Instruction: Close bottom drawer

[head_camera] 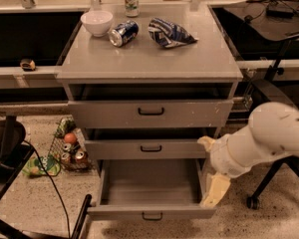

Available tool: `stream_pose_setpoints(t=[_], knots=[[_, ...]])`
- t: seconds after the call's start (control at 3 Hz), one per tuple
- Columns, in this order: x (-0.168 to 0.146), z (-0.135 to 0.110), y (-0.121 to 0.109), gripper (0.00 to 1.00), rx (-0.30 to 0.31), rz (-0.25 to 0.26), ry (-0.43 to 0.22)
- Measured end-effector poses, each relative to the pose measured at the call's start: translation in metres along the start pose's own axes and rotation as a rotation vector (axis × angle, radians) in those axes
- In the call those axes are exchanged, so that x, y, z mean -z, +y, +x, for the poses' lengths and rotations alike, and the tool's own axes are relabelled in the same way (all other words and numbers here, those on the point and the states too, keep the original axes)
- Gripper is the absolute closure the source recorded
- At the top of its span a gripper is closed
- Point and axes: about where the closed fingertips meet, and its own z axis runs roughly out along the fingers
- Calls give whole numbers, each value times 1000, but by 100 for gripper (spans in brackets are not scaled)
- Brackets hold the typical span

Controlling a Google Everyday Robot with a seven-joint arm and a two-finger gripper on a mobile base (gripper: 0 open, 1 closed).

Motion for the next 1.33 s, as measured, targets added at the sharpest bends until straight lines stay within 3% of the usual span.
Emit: stream_pose_setpoints(t=[0.33, 0.67, 1.0, 1.33], knots=[[-66, 11, 13, 0, 16, -63, -77], [-66, 11, 13, 0, 16, -63, -77], [-107, 38, 18, 0, 19, -96, -23], [-161, 78, 27, 0, -10, -140, -42]])
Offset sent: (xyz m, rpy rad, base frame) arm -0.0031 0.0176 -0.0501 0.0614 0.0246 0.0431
